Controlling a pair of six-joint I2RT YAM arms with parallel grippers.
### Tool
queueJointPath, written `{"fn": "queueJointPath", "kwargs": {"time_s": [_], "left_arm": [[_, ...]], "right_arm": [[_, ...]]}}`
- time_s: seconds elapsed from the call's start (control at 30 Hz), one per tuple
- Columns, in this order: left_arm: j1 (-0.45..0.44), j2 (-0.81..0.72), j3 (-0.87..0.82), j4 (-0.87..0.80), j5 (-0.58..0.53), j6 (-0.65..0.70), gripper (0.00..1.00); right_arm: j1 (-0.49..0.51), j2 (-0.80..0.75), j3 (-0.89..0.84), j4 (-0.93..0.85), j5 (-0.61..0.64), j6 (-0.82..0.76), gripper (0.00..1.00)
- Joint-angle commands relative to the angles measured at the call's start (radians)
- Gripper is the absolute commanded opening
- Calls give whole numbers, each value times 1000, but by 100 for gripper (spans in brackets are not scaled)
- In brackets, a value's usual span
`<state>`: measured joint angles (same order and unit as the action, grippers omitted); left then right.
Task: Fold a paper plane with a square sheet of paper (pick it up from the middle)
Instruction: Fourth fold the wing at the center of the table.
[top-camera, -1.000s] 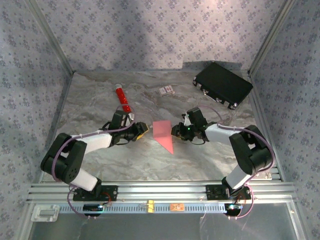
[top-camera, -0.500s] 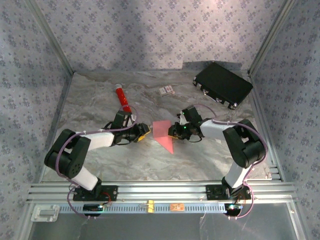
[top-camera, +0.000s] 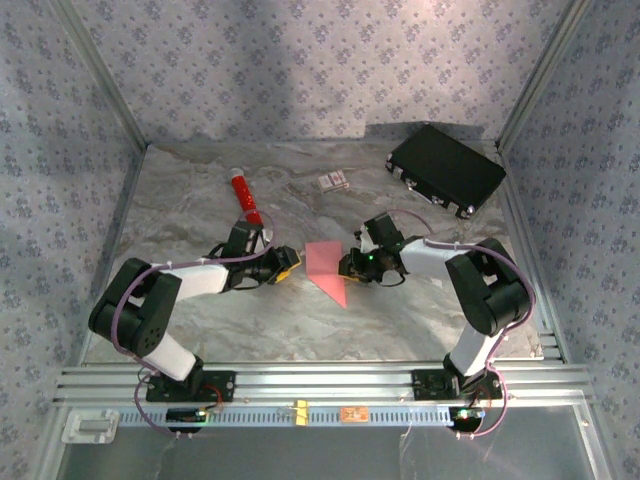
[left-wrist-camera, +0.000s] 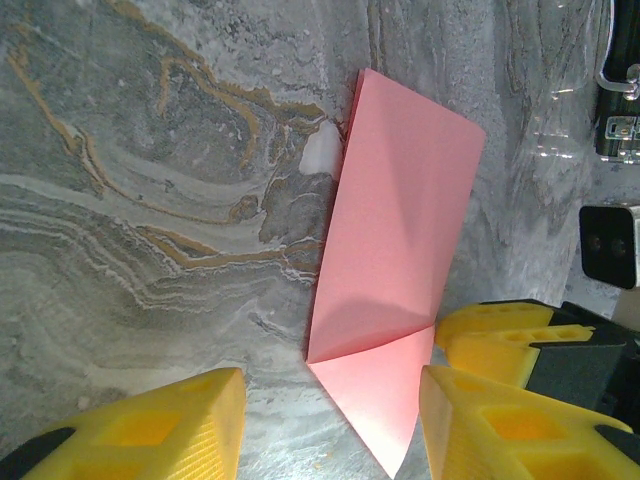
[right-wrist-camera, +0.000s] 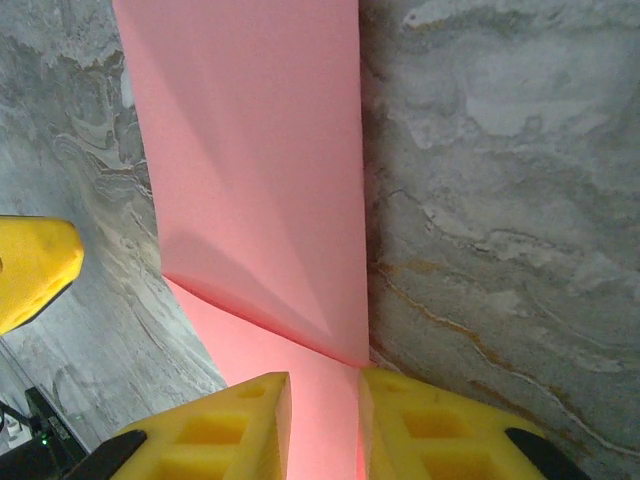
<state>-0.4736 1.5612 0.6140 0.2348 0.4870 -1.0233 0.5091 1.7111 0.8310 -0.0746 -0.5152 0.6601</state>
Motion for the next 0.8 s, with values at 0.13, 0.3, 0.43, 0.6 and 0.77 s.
{"fn": "queueJointPath", "kwargs": {"time_s": [0.13,0.3,0.43,0.6,0.77], "left_arm": [[-13,22,25,19,27,-13,49],[-16,27,27,22,27,-15,49],[-15,28,27,23,28,-15,49],[-17,31,25,25,29,-17,49],[-17,37,27,30,32,-20,49]], "right_arm": [[-2,-13,10,-25,6,-24,26],[-3,-22,7,-24,9,-24,26],[-1,-25,5,-26,11,-23,26],[0,-28,8,-17,-6,-24,24],[0,-38,5,-19,-1,-23,21]]}}
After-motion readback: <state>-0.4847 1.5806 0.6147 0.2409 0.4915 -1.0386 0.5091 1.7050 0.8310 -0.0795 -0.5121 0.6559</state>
